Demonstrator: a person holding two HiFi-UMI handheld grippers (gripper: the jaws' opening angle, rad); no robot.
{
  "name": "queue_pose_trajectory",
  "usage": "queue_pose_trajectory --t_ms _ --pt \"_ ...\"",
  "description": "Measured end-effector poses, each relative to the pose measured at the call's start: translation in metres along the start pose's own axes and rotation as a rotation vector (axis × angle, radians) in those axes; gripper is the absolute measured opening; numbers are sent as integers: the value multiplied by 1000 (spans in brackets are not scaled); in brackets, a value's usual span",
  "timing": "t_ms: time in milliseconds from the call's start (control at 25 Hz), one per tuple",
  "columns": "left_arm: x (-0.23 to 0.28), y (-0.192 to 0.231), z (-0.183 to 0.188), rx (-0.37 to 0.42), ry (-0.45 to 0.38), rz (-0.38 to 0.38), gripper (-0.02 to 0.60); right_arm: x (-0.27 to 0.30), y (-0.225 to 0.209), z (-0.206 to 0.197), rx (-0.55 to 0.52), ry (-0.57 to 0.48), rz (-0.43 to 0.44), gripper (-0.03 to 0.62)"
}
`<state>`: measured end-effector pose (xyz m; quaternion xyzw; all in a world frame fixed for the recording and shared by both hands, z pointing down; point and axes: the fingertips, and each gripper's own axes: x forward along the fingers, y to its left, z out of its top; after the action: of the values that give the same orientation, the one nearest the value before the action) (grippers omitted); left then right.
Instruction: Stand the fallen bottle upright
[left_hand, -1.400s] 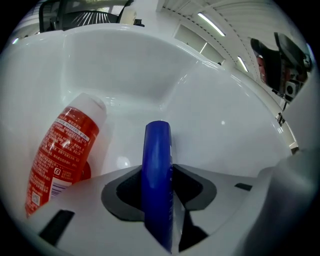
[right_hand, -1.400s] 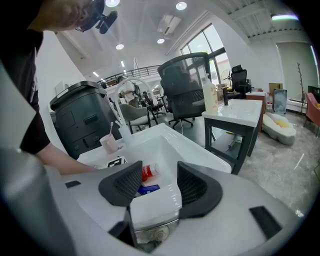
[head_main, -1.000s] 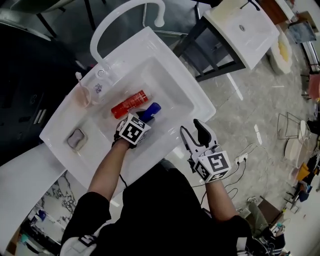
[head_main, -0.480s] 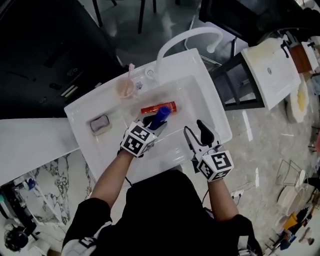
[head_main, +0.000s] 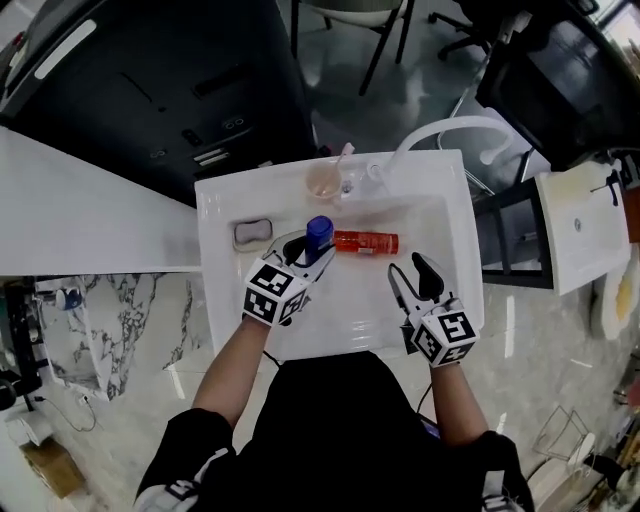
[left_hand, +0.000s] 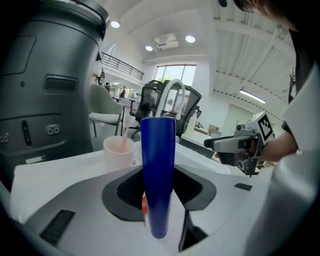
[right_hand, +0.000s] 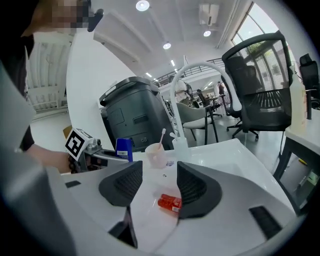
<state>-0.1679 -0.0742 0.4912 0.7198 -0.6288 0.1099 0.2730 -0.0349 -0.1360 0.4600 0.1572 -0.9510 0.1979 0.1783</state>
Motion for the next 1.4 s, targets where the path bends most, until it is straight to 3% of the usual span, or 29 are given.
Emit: queue_pose_trajectory --t_ms 360,760,1400 --pt "-44 70 14 -51 -102 193 172 42 32 17 -56 23 113 229" --pt "-34 152 37 -106 -241 322 172 50 19 8 -52 73 65 229" --pt "0 178 58 51 -303 395 172 46 -1 -7 -11 102 2 225"
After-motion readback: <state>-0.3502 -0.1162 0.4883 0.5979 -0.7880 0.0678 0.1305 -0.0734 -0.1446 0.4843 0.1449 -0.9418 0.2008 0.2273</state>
